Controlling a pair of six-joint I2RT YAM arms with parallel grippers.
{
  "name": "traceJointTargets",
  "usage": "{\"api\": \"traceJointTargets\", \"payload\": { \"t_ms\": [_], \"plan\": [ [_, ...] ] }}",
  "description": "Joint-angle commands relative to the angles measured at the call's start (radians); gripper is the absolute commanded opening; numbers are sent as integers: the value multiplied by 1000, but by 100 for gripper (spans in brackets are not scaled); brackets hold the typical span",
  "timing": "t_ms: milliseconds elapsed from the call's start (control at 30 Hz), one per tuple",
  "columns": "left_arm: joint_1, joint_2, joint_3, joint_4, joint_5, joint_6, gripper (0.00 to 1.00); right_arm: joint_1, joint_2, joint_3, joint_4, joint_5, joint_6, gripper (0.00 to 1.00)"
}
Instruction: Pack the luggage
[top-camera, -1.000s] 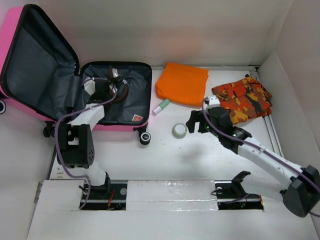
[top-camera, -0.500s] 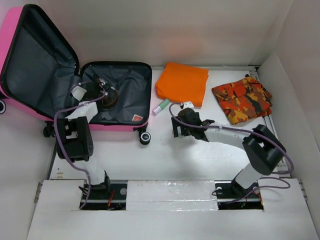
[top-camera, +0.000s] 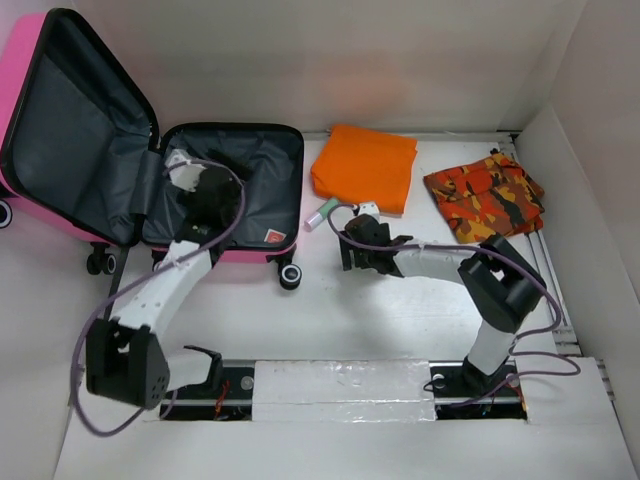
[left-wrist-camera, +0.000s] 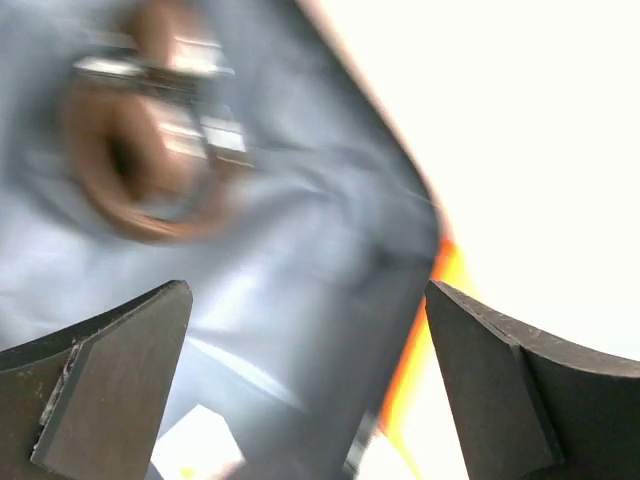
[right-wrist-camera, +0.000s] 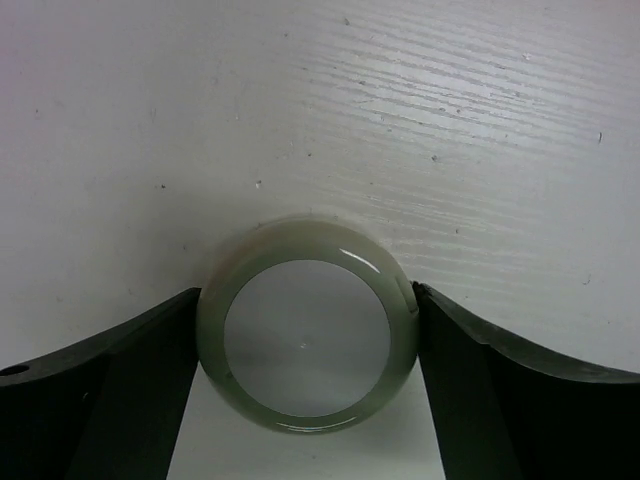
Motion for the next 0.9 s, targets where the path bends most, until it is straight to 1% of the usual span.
{"api": "traceJointTargets", "payload": {
  "t_ms": [0,33,67,100,167,233,267,300,333,367,433,467,500,533,567,600,633,667,700,733,767,800,833,867],
  "plan": [
    [-180,-110,-54,103,-108,91,100,2,13,30,50,3,25,85],
    [-211,-127,-89,103,-108,103,100,2,-4,19,50,12,25,76],
    [-241,-145,-109,115,-108,114,100,2,-36,19,50,23,25,75],
    [-297,-185,-131,115,-108,114,100,2,-56,19,50,35,25,71],
    [-345,-233,-207,160,-94,131,100,2,-136,19,38,35,14,64],
    [-379,-315,-244,160,-76,120,100,13,-194,53,15,35,-9,63],
    [-379,-348,-273,148,-63,120,100,22,-242,73,4,14,-21,63],
    [-379,-385,-286,148,-63,120,100,22,-257,96,4,-11,-32,63],
    [-379,-467,-298,136,-63,107,100,34,-267,122,4,-75,-32,64],
    [-388,-509,-307,135,-77,106,100,34,-267,187,4,-100,-49,64],
    [-388,-592,-329,135,-88,106,100,65,-219,270,-5,-134,-78,66],
    [-388,-663,-329,145,-88,116,100,89,-192,359,-5,-158,-78,66],
    [-388,-694,-338,155,-88,116,100,100,-155,407,-5,-170,-90,66],
    [-388,-721,-338,155,-79,116,100,109,-74,457,-14,-170,-102,66],
    [-388,-757,-338,171,-57,135,100,120,-31,508,-14,-183,-102,66],
    [-388,-767,-338,171,-57,145,100,135,12,600,-14,-183,-113,67],
    [-388,-767,-329,171,-45,145,100,135,101,649,-14,-198,-113,67],
    [-388,-767,-329,152,-45,145,100,135,147,698,-14,-213,-113,67],
    [-388,-767,-315,137,-31,145,100,144,193,793,-14,-226,-113,67],
    [-388,-756,-315,125,-31,145,100,145,239,841,-25,-226,-113,67],
    [-388,-756,-315,113,-31,145,100,154,329,888,-37,-235,-113,68],
    [-388,-747,-315,112,-8,145,100,154,373,937,-49,-235,-113,69],
    [-388,-747,-315,112,3,145,100,154,414,1037,-66,-235,-113,75],
    [-388,-736,-315,112,15,145,100,154,477,1076,-77,-235,-113,80]
  ]
}}
